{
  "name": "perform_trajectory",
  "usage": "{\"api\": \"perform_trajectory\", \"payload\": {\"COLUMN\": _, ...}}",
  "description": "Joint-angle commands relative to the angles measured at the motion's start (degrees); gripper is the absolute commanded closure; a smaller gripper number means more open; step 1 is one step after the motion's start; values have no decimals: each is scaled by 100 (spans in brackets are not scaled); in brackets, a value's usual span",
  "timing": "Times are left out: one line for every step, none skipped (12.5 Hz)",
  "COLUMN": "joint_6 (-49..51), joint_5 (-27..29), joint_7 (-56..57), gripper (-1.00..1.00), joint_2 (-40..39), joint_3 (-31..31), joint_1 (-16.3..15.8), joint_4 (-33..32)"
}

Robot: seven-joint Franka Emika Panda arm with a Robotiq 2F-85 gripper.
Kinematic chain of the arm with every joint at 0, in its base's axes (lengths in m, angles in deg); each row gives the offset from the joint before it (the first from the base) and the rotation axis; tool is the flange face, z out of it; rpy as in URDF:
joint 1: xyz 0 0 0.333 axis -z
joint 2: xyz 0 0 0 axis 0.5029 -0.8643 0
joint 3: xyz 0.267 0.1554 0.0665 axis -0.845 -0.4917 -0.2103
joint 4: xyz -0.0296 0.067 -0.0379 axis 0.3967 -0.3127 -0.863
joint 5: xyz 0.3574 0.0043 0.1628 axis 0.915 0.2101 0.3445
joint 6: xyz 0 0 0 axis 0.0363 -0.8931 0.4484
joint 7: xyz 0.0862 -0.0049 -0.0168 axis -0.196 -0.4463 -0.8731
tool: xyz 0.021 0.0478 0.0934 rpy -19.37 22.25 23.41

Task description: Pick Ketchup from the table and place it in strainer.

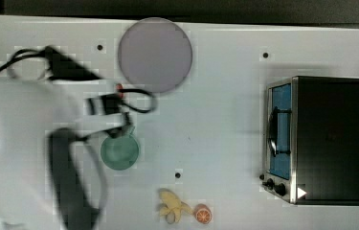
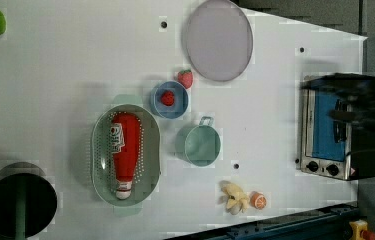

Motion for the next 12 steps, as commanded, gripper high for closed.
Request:
{"api": "perform_trajectory", "payload": {"joint_6": 483, "joint_5": 265, "joint_7": -293, "gripper": -100, "joint_2": -117, "joint_3": 700, "joint_1": 415, "joint_4": 311}}
{"api": "perform_trajectory", "payload": {"joint_6": 678, "joint_5": 286, "joint_7": -232, "gripper": -100, "joint_2": -115, "joint_3": 882, "joint_1": 416, "joint_4": 443}}
{"api": "perform_trajectory", "payload": {"joint_6": 939, "joint_5": 316, "joint_7": -195, "gripper": -100, "joint_2": -115, "joint_3": 1016, "joint_1": 416, "joint_4": 546}}
{"api": "perform_trajectory", "payload": {"joint_6": 1220, "joint_5": 386, "joint_7": -195, "gripper": -100, "joint_2": -114, "joint_3": 1116, "joint_1": 417, "joint_4": 634}}
{"api": "perform_trajectory", "payload": {"joint_6": 1450, "joint_5": 401, "joint_7": -177, "gripper": -100, "joint_2": -114, "joint_3": 1201, "joint_1": 416, "joint_4": 706}}
{"api": "perform_trajectory", "payload": {"joint_6": 1542, "joint_5": 402, "joint_7": -87, "gripper": -100, "joint_2": -114, "joint_3": 1241, "joint_1": 417, "joint_4": 752}}
{"api": "perform_trajectory", "payload": {"joint_6": 1595, "joint_5": 402, "joint_7": 44, "gripper": -100, "joint_2": -112, "joint_3": 1271, "joint_1": 417, "joint_4": 783}}
{"api": "perform_trajectory", "payload": {"joint_6": 1632, "joint_5": 401, "joint_7": 198, "gripper": -100, "joint_2": -112, "joint_3": 1296, "joint_1": 417, "joint_4": 816}}
{"api": "perform_trajectory", "payload": {"joint_6": 1633, "joint_5": 398, "joint_7": 232, "gripper": -100, "joint_2": -112, "joint_3": 1347, "joint_1": 422, "joint_4": 825}}
{"api": "perform_trajectory", "payload": {"joint_6": 1627, "joint_5": 401, "joint_7": 231, "gripper": -100, "joint_2": -120, "joint_3": 1392, "joint_1": 422, "joint_4": 824}}
{"api": "perform_trajectory", "payload": {"joint_6": 1633, "joint_5": 401, "joint_7": 228, "gripper": -100, "joint_2": -131, "joint_3": 1409, "joint_1": 423, "joint_4": 818}}
{"api": "perform_trajectory", "payload": {"joint_6": 1632, "joint_5": 401, "joint_7": 228, "gripper": -100, "joint_2": -147, "joint_3": 1421, "joint_1": 422, "joint_4": 815}}
